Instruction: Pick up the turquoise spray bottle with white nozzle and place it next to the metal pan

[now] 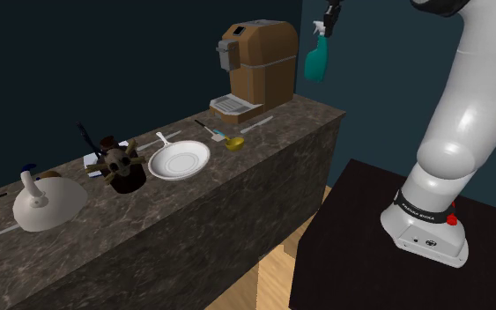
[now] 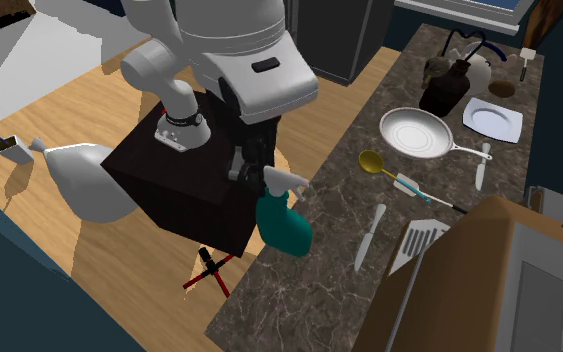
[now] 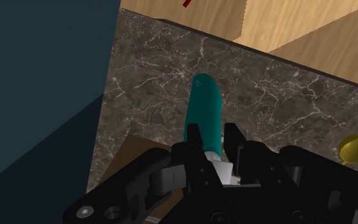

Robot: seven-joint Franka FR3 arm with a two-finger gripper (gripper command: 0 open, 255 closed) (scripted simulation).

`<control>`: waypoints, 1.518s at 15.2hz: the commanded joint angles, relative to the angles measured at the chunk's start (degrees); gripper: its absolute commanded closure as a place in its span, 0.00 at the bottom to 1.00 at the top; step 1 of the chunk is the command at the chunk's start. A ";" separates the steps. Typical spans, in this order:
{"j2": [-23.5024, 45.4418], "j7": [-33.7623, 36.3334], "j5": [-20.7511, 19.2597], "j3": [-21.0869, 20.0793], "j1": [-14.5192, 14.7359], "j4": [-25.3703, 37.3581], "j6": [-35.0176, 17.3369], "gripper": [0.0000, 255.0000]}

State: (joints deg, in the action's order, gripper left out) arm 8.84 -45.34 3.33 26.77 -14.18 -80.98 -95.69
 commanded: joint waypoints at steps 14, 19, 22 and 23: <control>7.92 -1.70 4.20 0.69 -3.85 22.97 15.76 1.00; 9.84 -0.78 5.12 0.47 -4.28 29.12 20.07 1.00; 4.72 3.58 1.83 -0.51 1.10 22.01 17.68 1.00; 3.33 5.10 0.90 -0.98 2.61 20.19 17.13 1.00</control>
State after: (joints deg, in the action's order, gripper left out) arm 14.78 -42.10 5.84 26.27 -13.84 -56.93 -77.13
